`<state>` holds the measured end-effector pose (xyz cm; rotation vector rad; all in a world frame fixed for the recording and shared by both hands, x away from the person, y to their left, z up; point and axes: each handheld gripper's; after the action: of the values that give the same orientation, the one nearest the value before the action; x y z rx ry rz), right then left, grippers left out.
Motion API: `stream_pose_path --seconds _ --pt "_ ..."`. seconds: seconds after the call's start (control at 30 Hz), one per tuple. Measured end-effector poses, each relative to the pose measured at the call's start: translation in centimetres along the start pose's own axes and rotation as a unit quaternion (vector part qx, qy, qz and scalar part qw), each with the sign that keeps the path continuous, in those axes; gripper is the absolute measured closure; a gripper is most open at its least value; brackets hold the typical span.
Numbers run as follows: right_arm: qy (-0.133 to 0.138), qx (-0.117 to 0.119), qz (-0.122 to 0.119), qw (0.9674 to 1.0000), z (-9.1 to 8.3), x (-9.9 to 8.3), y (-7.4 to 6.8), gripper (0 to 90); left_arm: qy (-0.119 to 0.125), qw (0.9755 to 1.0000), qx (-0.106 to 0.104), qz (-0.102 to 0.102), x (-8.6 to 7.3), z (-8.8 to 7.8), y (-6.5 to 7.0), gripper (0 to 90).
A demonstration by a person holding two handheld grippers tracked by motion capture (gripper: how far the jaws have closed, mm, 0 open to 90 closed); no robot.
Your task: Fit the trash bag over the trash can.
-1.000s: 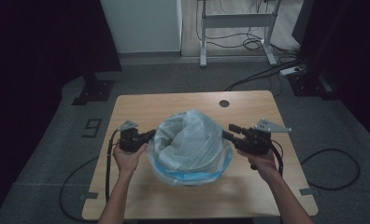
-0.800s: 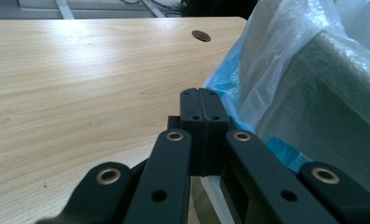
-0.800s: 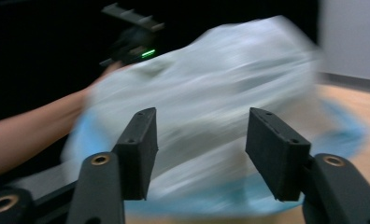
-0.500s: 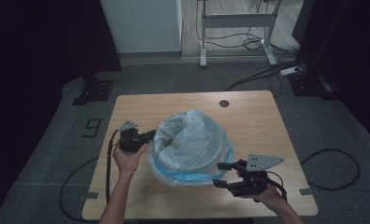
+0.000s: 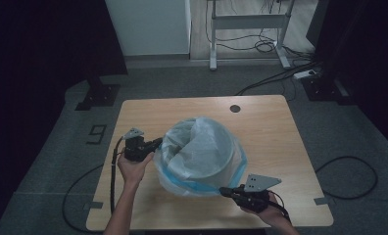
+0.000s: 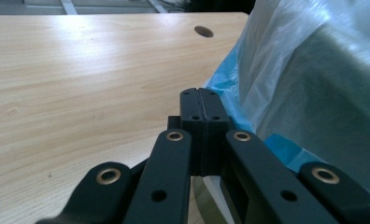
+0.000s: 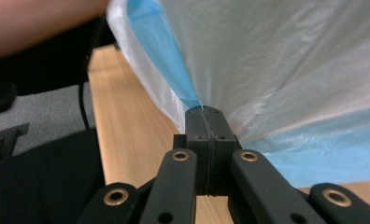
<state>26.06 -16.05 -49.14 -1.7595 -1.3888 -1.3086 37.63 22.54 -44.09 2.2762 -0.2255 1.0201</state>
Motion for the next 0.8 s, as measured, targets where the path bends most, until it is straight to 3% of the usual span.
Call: stream_pose_path --seconds 0.13,0.37,0.47,0.6,0.67,0.8 --pt "-0.027 -0.002 0.02 0.9994 1.3 -2.0 0.2 89.2 -0.006 1.0 0.001 -0.001 -0.4 0.0 -0.3 89.8" --pt "-0.054 -0.011 0.038 0.9978 2.6 -3.7 1.1 89.2 -0.031 0.9995 0.006 0.002 -1.0 0.3 -0.4 89.8" --pt "-0.053 -0.016 0.053 0.997 3.0 -4.1 1.5 89.2 -0.047 0.9988 0.013 0.01 -1.3 0.7 -0.3 89.7" --pt "-0.044 -0.019 0.058 0.9972 2.8 -4.3 1.7 88.3 -0.049 0.9986 0.013 0.016 -1.5 1.0 0.0 89.7" --pt "-0.035 -0.024 0.059 0.9974 2.4 -4.2 1.6 78.1 -0.045 0.9987 0.015 0.017 -1.5 0.9 0.0 89.7" --pt "0.009 -0.047 0.062 0.9969 0.5 -3.5 1.5 60.7 -0.029 0.9993 0.012 0.022 -1.4 0.2 0.0 89.6"
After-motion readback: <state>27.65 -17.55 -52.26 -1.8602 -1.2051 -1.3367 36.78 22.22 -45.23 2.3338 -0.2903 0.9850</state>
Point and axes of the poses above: each handheld gripper's, and its own axes: z roughly forward along the jaws, x roughly out of its top, y roughly to its right, and after that the axes turned 15 degrees about -z, right-handed
